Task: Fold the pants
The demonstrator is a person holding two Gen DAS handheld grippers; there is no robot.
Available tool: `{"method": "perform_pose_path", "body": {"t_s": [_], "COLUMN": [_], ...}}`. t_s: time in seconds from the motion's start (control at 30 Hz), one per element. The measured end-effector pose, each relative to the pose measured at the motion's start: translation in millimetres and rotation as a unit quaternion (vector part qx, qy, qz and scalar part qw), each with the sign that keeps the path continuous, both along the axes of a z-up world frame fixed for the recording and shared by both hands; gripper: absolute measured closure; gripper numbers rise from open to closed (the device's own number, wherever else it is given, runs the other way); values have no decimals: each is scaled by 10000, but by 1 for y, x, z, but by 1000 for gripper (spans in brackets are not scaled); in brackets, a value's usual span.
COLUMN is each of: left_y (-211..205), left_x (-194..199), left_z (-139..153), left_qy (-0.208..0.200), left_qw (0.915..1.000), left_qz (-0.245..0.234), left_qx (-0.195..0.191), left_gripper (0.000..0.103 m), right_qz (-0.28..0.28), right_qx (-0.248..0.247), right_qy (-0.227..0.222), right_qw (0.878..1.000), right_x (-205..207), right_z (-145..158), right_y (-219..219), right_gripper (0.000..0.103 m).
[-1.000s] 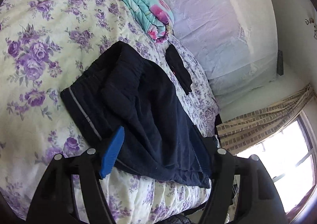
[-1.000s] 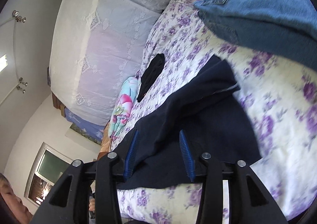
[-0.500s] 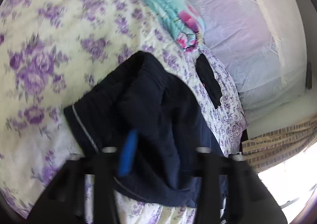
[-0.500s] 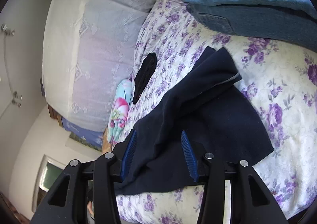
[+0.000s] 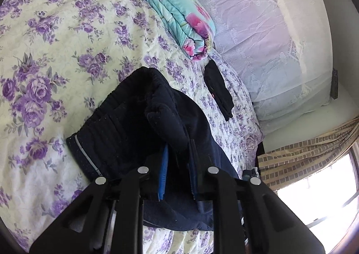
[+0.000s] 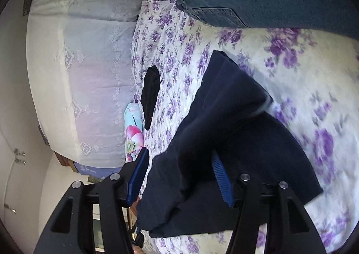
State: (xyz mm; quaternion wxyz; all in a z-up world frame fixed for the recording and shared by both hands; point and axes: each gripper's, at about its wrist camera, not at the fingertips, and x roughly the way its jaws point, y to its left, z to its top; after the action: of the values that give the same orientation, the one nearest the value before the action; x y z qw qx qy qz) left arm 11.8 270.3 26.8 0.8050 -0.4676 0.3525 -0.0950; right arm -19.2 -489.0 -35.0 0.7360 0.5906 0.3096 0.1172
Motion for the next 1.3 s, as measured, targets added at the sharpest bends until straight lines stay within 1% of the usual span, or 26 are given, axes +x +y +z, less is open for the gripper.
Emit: {"method": "perform_pose_path", "body": {"t_s": [0.03, 0.07, 0.1, 0.17, 0.2, 0.27, 0.33, 0.37, 0.4, 0.43, 0.47, 0.5, 0.57, 0.6, 0.63, 0.7, 0.77, 0.83, 0.9, 0.97, 1.03, 1.1, 1.13, 1.2, 1.27, 1.3], "left_y": [1, 3, 5, 9, 11, 15, 18, 21, 24, 29, 36, 41, 49, 48, 44, 34, 17, -3, -14, -16, -9, 4, 8, 12, 11, 11], "left_x": [1, 3, 6, 12, 15, 21, 18, 12, 4, -5, -18, -26, -43, -49, -52, -54, -50, -44, -38, -31, -24, -18, -15, -9, -2, 0], "left_z": [0, 1, 3, 10, 16, 32, 52, 59, 66, 71, 70, 65, 45, 34, 24, 10, 3, 3, 0, -4, -10, -19, -21, -24, -26, -27], "left_qy": [9, 17, 8, -49, -101, -258, -485, -648, -825, -943, -987, -941, -646, -478, -334, -127, -61, 15, 111, 270, 462, 558, 599, 745, 885, 926], "left_qw": [10000, 10000, 9999, 9996, 9994, 9989, 9984, 9977, 9965, 9955, 9950, 9954, 9975, 9986, 9994, 9999, 9996, 9989, 9984, 9984, 9983, 9983, 9980, 9967, 9957, 9953], "left_qz": [-12, -29, -57, -99, -116, -125, -76, -22, 28, 87, 164, 192, 290, 216, 114, -18, -260, -465, -509, -363, -91, 130, 176, 309, 273, 277], "left_qx": [-19, -64, -132, -250, -294, -370, -287, -221, -128, -61, -51, -65, -73, -31, 11, -22, -75, 76, 221, 332, 340, 52, -18, 23, 41, 42], "left_gripper": [87, 87, 87, 87, 87, 87, 87, 96, 99, 99, 99, 99, 100, 100, 100, 101, 101, 100, 97, 88, 81, 79, 76, 73, 69, 69], "right_qz": [-25, -86, -176, -216, -178, -56, 87, 138, 165, 230, 296, 357, 373, 346, 264, 179, 102, 88, 86, 120, 144, 129, 124, 116, 122, 126], "right_qx": [-62, -149, -258, -335, -423, -674, -811, -964, -1099, -1273, -1349, -1340, -1155, -1057, -953, -572, -588, -581, -496, -512, -489, -420, -392, -324, -324, -334], "right_qy": [-35, -46, 6, -79, -275, -901, -1533, -1760, -1877, -1883, -1741, -1481, -788, -486, -326, -234, -337, -484, -549, -576, -564, -511, -491, -466, -459, -452], "right_qw": [10000, 9998, 9995, 9992, 9986, 9936, 9848, 9796, 9759, 9736, 9750, 9792, 9895, 9926, 9946, 9979, 9976, 9971, 9972, 9970, 9971, 9977, 9979, 9983, 9983, 9983], "right_x": [6, 11, 16, 28, 34, 43, 42, 38, 32, 23, 17, 10, -9, -19, -25, -32, -33, -31, -28, -28, -28, -27, -27, -27, -25, -21], "right_z": [0, -2, -3, 7, 21, 66, 107, 121, 127, 125, 115, 98, 47, 20, 3, -22, -23, -15, -8, -3, -3, -6, -7, -10, -10, -9], "right_y": [-2, -4, -6, -7, -6, 3, 12, 16, 17, 17, 15, 14, 6, 0, -4, -8, -6, -4, -5, -4, -5, -5, -5, -6, -5, -5], "right_gripper": [53, 67, 92, 94, 94, 94, 94, 94, 94, 94, 94, 94, 94, 94, 94, 94, 94, 94, 94, 94, 94, 94, 94, 94, 94, 94]}}
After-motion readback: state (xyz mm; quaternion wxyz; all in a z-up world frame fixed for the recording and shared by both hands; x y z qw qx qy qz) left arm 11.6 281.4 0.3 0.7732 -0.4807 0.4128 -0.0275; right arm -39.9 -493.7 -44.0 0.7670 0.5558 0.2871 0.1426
